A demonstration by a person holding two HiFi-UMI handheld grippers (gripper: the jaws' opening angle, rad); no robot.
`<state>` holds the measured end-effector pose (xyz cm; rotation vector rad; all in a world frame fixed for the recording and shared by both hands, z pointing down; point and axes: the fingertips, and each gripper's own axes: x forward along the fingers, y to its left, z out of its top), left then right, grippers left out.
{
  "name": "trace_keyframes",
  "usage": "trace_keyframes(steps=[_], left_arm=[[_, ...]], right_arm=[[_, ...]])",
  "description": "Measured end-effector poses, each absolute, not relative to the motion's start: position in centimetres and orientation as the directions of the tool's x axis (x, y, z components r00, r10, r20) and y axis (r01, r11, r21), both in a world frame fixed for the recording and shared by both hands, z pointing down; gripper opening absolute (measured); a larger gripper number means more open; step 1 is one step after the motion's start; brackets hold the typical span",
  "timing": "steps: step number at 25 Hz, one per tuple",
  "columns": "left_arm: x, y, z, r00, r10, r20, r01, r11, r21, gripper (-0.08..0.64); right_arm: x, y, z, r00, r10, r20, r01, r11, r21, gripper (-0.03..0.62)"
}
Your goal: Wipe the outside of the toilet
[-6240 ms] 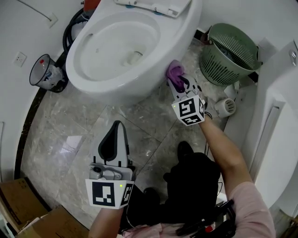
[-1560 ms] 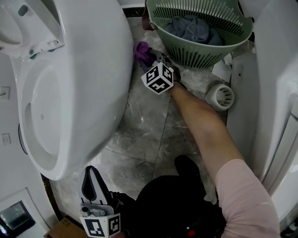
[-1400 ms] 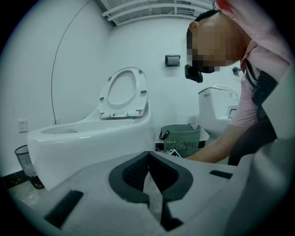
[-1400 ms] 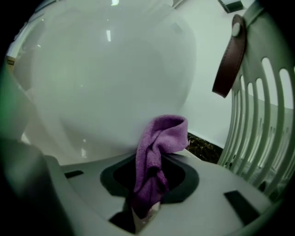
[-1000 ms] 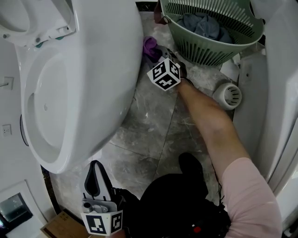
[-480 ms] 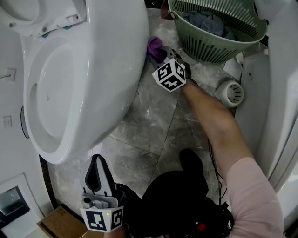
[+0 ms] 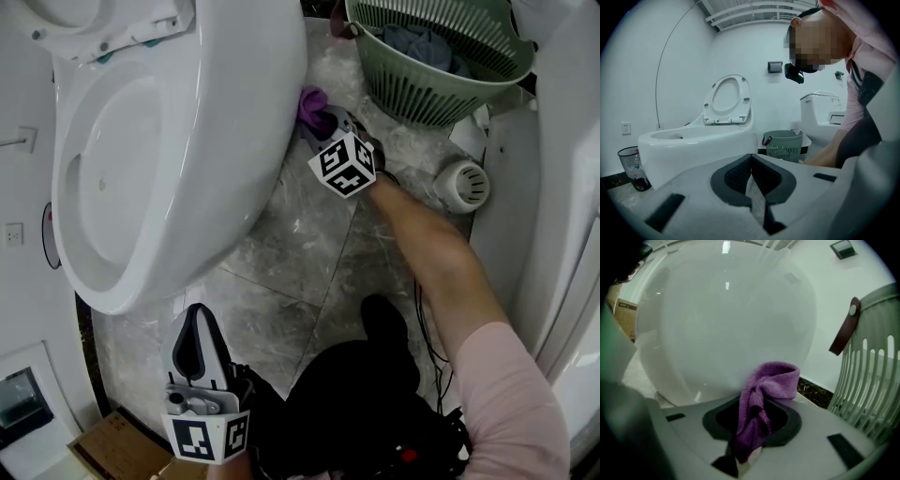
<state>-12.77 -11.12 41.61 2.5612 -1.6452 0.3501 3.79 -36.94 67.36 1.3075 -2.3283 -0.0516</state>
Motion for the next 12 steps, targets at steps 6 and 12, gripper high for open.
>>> trace_keyframes(steps=[6, 12], left_arm=[[-13.0, -10.5, 41.3, 0.403, -0.888, 0.221, -0.905, -0.423, -0.05, 0.008], [-13.5, -9.7, 40.8, 0.406, -0.89, 0.209, -0.904, -0.424, -0.05, 0.008]], right_arm=[[2.7, -35.3, 67.3, -0.453, -0.805, 0.384, -0.79, 0.562, 0.245, 0.103], [1.8, -33.7, 67.2, -0.461, -0.797, 0.391, -0.785, 0.572, 0.24, 0.103]])
